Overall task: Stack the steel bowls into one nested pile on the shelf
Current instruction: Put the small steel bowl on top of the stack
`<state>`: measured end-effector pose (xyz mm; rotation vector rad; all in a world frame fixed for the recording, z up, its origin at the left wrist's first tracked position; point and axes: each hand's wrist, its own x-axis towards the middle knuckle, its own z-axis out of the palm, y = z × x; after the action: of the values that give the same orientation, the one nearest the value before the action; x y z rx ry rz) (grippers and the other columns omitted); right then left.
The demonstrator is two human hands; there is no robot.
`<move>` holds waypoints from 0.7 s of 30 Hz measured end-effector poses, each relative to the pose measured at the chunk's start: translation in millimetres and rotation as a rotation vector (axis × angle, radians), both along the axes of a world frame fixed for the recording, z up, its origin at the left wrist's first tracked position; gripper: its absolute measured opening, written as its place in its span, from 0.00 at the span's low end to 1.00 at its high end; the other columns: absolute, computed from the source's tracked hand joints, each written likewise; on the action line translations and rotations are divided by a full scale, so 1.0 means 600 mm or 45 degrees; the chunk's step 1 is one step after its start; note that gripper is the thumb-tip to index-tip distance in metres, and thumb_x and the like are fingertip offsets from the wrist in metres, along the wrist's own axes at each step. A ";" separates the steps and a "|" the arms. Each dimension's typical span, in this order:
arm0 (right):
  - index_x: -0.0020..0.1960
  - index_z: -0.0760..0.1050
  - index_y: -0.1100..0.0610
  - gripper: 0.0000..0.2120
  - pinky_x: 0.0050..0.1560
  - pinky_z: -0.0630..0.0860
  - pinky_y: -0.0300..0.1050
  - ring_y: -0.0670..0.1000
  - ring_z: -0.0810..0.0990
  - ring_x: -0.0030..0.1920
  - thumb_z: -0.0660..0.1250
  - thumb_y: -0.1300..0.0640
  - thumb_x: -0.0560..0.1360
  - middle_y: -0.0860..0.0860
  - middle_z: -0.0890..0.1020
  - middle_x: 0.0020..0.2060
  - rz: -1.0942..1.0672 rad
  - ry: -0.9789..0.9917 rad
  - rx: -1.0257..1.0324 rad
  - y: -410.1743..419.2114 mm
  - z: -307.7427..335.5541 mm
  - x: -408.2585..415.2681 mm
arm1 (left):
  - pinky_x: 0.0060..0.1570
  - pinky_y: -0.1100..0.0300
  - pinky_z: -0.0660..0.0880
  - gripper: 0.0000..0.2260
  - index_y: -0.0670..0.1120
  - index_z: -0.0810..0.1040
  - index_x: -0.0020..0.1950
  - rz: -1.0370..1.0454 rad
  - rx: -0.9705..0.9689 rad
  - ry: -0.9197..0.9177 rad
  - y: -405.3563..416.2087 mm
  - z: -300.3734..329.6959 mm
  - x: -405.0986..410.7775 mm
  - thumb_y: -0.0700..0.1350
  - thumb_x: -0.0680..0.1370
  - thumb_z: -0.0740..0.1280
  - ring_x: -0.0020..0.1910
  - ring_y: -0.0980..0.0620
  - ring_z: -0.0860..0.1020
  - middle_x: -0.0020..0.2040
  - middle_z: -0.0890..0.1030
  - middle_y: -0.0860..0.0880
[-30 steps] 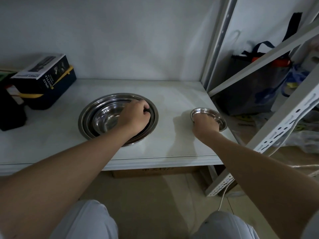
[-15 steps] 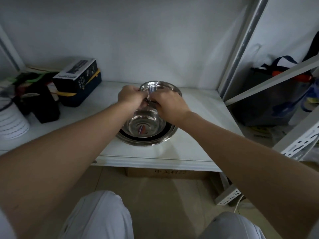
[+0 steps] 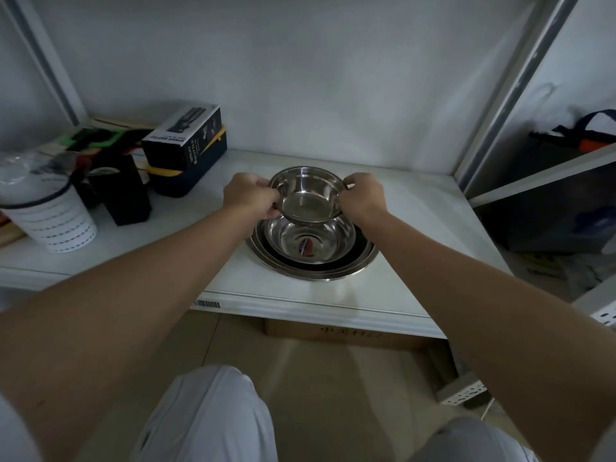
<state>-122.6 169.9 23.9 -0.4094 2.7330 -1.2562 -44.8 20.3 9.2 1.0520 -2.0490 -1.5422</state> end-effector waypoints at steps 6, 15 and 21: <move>0.54 0.78 0.65 0.12 0.42 0.76 0.46 0.58 0.80 0.45 0.60 0.66 0.73 0.57 0.78 0.43 0.061 -0.019 0.256 -0.010 -0.039 -0.024 | 0.48 0.52 0.82 0.07 0.40 0.81 0.50 -0.135 -0.315 -0.225 -0.003 -0.044 -0.024 0.35 0.73 0.69 0.44 0.43 0.84 0.43 0.83 0.43; 0.49 0.77 0.65 0.07 0.43 0.71 0.44 0.57 0.79 0.47 0.63 0.63 0.75 0.59 0.81 0.45 0.343 0.079 0.624 -0.011 -0.084 -0.031 | 0.42 0.57 0.72 0.07 0.37 0.79 0.49 -0.302 -0.734 -0.528 0.007 -0.073 -0.035 0.37 0.73 0.71 0.51 0.41 0.81 0.46 0.80 0.40; 0.42 0.73 0.61 0.04 0.56 0.72 0.49 0.61 0.74 0.61 0.63 0.61 0.75 0.63 0.75 0.59 0.389 0.163 0.742 -0.011 -0.098 -0.031 | 0.41 0.58 0.70 0.10 0.40 0.71 0.36 -0.327 -0.827 -0.538 0.009 -0.087 -0.038 0.38 0.73 0.71 0.43 0.45 0.76 0.42 0.73 0.48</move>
<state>-141.1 163.1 -35.0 -0.8095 2.8193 -0.3466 -67.6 25.7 -42.8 0.9213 -2.7822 -0.6580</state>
